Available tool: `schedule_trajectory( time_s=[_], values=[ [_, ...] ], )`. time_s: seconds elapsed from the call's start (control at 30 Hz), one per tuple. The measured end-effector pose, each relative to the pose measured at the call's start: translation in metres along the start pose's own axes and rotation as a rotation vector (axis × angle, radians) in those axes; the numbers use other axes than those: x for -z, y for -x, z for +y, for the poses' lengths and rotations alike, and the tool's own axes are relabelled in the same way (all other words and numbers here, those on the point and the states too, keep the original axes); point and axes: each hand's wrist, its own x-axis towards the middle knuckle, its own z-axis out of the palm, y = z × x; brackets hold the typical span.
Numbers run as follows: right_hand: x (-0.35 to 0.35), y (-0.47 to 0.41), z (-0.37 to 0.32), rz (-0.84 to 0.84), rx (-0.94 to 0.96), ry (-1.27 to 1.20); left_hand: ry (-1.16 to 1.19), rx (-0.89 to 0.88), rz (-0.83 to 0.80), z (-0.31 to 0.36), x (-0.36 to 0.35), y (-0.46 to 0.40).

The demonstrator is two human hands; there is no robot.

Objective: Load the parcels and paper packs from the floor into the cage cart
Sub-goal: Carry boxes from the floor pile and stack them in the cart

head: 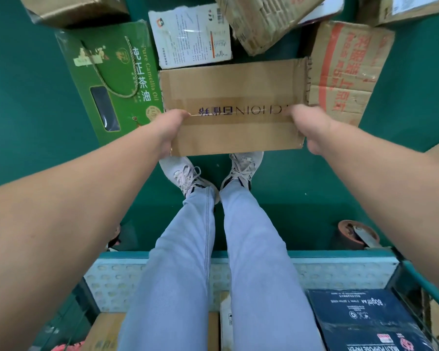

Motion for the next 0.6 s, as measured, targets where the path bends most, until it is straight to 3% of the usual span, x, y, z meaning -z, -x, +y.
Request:
schedule_trajectory(
  time_s=[0.27,0.6],
  values=[
    [0.028,0.161,0.008,0.03,0.087,0.032,0.093,-0.02,0.045,-0.026,0.065,0.141],
    [0.047,0.444,-0.032,0.014,0.321,0.064,0.405,-0.086,0.167,-0.082,0.198,0.385]
  ],
)
